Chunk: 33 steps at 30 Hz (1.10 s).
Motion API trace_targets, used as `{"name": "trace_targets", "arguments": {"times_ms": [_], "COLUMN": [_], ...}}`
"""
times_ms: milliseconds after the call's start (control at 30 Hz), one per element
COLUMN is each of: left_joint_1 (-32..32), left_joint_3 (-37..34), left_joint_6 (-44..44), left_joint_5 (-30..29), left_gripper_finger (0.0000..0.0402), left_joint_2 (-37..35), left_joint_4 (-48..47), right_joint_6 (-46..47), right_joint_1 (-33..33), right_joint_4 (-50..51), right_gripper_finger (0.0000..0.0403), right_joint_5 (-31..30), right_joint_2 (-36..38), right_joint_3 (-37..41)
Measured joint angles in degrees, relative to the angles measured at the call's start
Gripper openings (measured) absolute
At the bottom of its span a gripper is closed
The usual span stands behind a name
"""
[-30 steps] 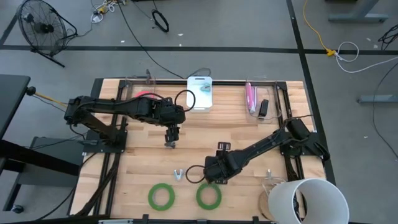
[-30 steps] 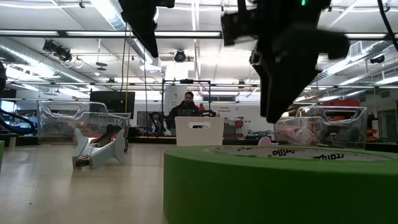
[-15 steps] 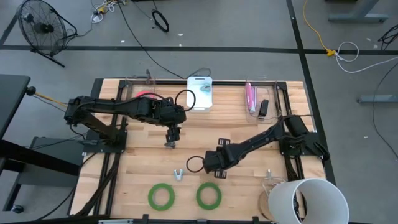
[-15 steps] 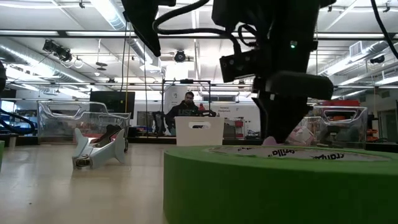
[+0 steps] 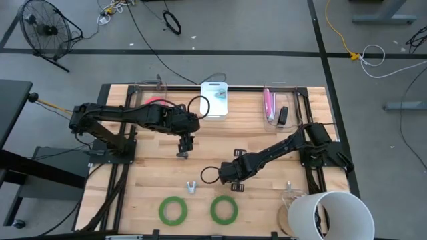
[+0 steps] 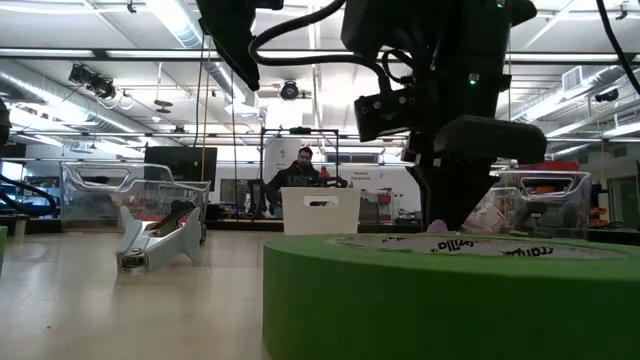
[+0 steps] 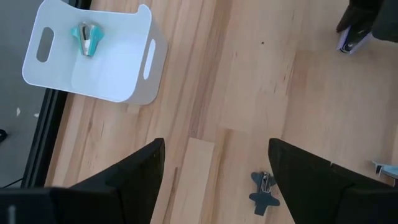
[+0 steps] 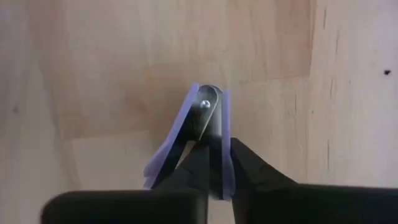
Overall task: Pick and place Stapler, Stapler remover, tape
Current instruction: Put the purple staple remover into the white bin
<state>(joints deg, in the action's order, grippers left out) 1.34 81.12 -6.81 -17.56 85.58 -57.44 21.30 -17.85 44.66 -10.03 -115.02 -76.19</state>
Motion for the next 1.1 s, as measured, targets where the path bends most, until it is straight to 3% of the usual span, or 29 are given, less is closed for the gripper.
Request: {"name": "trace_targets", "arguments": {"times_ms": [167,567,933,1100], "left_joint_1": [0.0,0.0,0.0,0.0], "left_joint_3": [0.0,0.0,0.0,0.0], "left_joint_6": [0.02,0.11,0.11,0.11], "left_joint_5": [0.0,0.0,0.01,0.02], "left_gripper_finger": [0.0291,0.0291,0.0291,0.0291], "left_joint_2": [0.0,0.0,0.0,0.0], "left_joint_4": [0.13,0.18,0.19,0.19], "right_joint_6": [-1.09,-4.13,-5.37,-5.85], "right_joint_1": [0.31,1.18,1.34,1.96], "right_joint_4": [4.45,22.03,40.21,45.34], "right_gripper_finger": [0.0035,0.0022,0.0025,0.0025], "right_joint_5": [0.55,-2.03,-8.79,-9.06], "right_joint_2": [-0.24,-0.24,-0.24,-0.24], "right_joint_3": [-3.13,-14.81,-32.87,-40.63]}}
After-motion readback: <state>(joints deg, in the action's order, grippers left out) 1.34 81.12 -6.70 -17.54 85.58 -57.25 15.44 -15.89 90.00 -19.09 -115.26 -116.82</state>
